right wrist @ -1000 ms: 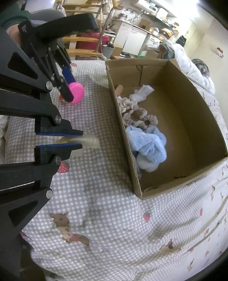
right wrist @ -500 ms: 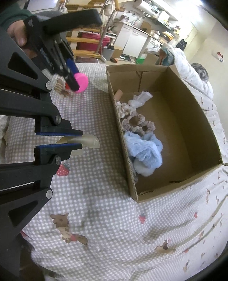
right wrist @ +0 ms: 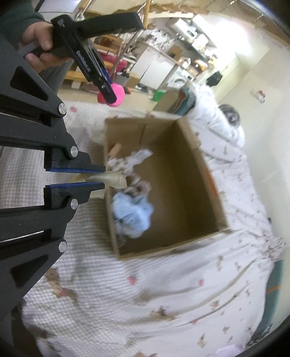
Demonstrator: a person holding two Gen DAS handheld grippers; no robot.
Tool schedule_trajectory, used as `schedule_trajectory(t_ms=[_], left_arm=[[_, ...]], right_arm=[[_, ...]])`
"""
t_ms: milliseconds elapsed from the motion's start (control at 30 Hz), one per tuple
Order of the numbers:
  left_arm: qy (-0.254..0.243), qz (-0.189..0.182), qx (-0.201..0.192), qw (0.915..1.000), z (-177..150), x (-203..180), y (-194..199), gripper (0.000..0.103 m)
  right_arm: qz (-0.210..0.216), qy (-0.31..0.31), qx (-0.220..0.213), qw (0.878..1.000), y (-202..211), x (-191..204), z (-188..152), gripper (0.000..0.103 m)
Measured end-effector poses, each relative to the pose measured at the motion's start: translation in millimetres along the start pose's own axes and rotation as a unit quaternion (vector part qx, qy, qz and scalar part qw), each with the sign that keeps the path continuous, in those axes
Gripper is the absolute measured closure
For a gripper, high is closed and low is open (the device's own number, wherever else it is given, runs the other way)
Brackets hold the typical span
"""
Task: Organize soft objects
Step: 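Carry both items over the box and open both tools to drop them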
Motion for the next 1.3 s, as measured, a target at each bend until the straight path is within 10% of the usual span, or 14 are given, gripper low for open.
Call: schedule_trajectory(t_ms=[567, 1300], left_arm=[[-0.034, -0.063, -0.005, 0.9974, 52.5, -9.2, -38.0, 0.066], [-0.014, -0.051, 0.048, 0.9974, 36.5, -3.4, -106.8, 0.072]], right_arm=[[0.027, -0.019, -0.055, 0.998, 0.5, -4.9, 74.0, 0.094], [0.004, -0.017, 0.066, 0.998, -101.6, 0.4, 57.6, 0.094]])
Point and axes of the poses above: each gripper's, at about its wrist camera, not at the fingertips, and y roughly against the way its jaws point, x to its left, z to its top, the point moved 1 cm from there along -y, roughly the way its jaws point, and after that the axes turned 12 degrees about -z, right-handed, at the moved point
